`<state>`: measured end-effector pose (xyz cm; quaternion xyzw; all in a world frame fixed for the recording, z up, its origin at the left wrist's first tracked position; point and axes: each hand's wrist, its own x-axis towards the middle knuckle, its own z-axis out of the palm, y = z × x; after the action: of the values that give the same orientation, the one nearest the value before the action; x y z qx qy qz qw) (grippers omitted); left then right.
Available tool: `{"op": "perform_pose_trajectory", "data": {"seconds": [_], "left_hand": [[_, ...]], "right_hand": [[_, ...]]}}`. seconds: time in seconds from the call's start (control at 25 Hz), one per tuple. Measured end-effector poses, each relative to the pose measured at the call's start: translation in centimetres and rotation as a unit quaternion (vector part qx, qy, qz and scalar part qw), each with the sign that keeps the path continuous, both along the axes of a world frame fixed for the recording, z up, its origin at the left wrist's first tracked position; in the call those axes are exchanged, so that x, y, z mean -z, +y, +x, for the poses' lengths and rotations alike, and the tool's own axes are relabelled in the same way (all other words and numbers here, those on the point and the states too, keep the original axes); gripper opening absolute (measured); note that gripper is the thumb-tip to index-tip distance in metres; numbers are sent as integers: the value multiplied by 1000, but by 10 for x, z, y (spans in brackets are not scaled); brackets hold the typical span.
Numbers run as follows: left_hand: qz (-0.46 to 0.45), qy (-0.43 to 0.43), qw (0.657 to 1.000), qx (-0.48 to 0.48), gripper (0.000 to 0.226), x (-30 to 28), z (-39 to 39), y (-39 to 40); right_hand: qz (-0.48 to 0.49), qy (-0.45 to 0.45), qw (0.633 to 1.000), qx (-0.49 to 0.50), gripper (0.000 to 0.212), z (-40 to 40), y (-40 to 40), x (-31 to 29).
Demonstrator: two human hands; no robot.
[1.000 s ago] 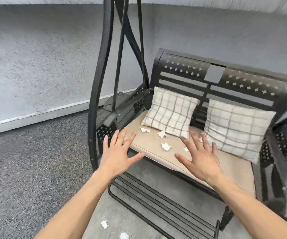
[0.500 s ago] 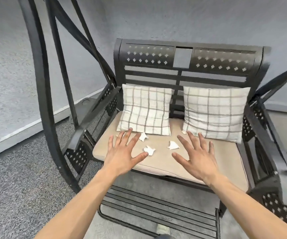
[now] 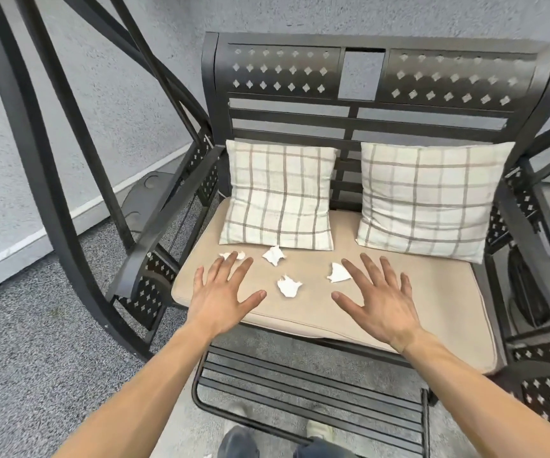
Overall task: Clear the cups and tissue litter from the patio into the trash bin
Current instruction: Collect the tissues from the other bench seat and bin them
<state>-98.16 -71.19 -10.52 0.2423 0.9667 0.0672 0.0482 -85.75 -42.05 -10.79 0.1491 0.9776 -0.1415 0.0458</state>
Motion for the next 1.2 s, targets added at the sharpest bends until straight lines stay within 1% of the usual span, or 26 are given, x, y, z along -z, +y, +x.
{"op": "perform_pose_trajectory", "data": {"seconds": [0.16, 0.32, 0.44, 0.52, 0.6, 0.68, 0.76, 0.88, 1.0, 1.08, 1.2], "left_hand": [[-20, -13, 1000, 8, 75, 33, -45, -11], [-23, -50, 997, 47, 74, 91, -90, -20], [-18, -72, 996, 45, 69, 149, -125, -30], [-29, -102, 994, 6, 68, 190, -151, -35], [-58, -132, 989, -25, 68, 231, -176, -41], [-87, -156, 984, -15, 65, 267, -201, -42], [-85, -176, 981, -7, 61, 292, -225, -38], [-83, -180, 980, -10, 60, 317, -255, -25], [-115, -169, 979, 15, 58, 327, -273, -13], [-121, -165, 978, 31, 46, 328, -280, -8], [-104, -154, 982, 41, 30, 325, -283, -5]], "right_hand": [[5, -18, 1000, 21, 74, -18, -6, 27], [4, -35, 997, 67, 70, -50, -8, 76], [-12, -55, 993, 102, 65, -78, -10, 128], [-20, -64, 991, 114, 63, -92, -8, 164], [-10, -82, 991, 108, 61, -103, -2, 200], [0, -98, 989, 108, 59, -114, 10, 235], [7, -128, 987, 99, 59, -125, 20, 265], [14, -160, 983, 88, 60, -147, 32, 298], [10, -170, 980, 104, 53, -167, 44, 316], [14, -170, 981, 98, 45, -176, 51, 321], [17, -115, 987, 107, 32, -179, 55, 321]]}}
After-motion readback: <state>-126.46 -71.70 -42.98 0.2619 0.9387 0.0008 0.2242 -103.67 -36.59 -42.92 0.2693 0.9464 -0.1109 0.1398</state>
